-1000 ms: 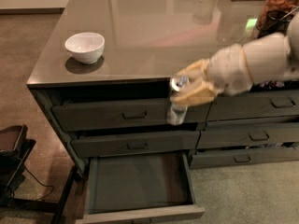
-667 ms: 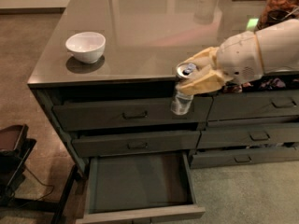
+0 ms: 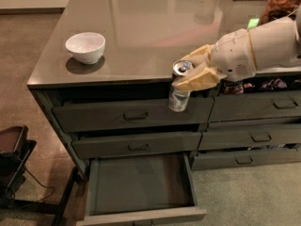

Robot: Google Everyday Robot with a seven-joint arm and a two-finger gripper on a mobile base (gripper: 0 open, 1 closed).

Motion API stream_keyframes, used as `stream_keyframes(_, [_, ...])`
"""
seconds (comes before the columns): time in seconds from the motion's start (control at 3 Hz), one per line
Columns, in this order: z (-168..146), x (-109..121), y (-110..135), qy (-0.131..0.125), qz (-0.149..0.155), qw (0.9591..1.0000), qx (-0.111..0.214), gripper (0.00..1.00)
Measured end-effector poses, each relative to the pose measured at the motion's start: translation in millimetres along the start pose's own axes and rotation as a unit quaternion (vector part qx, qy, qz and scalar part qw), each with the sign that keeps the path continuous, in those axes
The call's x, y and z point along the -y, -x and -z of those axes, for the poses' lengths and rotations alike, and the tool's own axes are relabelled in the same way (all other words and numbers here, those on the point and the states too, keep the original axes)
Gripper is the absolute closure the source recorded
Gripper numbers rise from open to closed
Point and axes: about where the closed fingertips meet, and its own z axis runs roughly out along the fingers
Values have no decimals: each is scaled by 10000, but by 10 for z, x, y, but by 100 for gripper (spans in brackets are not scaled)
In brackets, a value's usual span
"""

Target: Pick redbull can from bottom drawer and place on counter

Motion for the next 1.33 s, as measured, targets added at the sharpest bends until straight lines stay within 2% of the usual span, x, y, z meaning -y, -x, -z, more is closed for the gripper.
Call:
stream_keyframes(0.33, [-73, 387, -53, -132, -110, 9995, -274, 100])
stream_keyframes(0.67, [-195, 947, -3, -174, -179, 9981, -556, 100])
stream_keyframes(1.0, [-429, 1412, 127, -132, -164, 9975, -671, 100])
stream_keyframes(1.33, [-470, 1850, 291, -448, -214, 9978, -450, 100])
